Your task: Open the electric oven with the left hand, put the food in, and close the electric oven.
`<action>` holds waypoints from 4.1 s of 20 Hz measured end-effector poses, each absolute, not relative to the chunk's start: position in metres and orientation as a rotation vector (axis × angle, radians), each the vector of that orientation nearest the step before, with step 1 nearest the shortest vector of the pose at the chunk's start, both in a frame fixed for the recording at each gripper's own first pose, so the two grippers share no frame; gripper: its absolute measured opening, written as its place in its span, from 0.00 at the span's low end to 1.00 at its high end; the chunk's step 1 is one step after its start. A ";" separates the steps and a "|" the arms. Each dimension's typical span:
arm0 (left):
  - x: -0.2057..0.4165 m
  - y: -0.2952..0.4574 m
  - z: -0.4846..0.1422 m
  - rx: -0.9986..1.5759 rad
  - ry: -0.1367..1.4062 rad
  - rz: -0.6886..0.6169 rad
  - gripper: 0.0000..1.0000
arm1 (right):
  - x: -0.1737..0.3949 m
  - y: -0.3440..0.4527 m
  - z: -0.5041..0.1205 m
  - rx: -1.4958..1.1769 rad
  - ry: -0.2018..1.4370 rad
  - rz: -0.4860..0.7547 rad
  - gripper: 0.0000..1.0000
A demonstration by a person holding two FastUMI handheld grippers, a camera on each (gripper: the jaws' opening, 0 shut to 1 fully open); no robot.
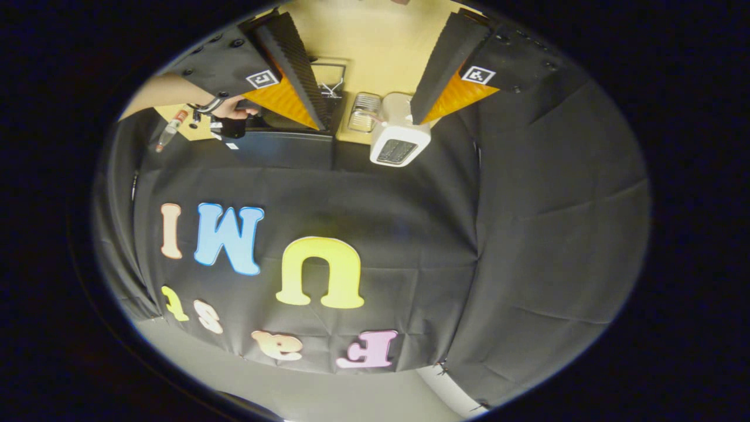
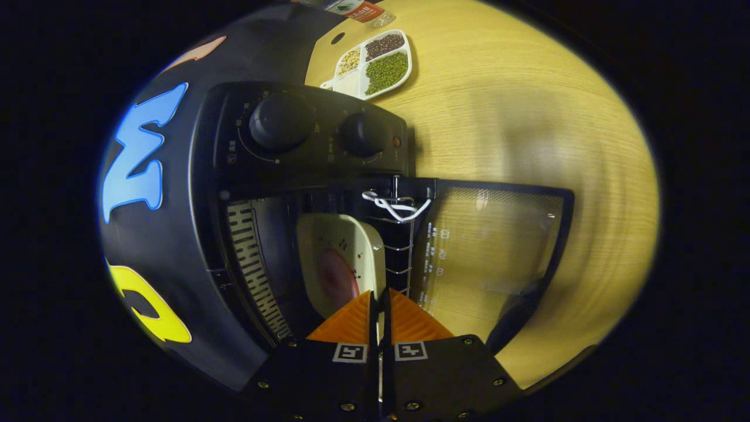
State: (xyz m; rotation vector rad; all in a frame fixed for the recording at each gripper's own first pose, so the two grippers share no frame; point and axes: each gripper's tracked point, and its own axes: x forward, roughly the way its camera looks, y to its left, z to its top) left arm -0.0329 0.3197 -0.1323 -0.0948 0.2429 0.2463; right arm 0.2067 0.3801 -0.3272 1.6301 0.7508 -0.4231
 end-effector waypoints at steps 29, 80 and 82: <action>0.044 0.151 -0.121 -0.059 0.247 -0.028 1.00 | 0.101 0.215 -0.234 0.500 0.691 0.055 0.43; 0.025 0.122 -0.424 0.053 1.223 -0.036 1.00 | 0.057 0.058 -0.100 0.130 0.218 -0.040 0.94; 0.033 0.123 -0.433 0.055 1.239 -0.040 0.98 | 0.058 0.054 -0.102 0.129 0.225 -0.055 0.94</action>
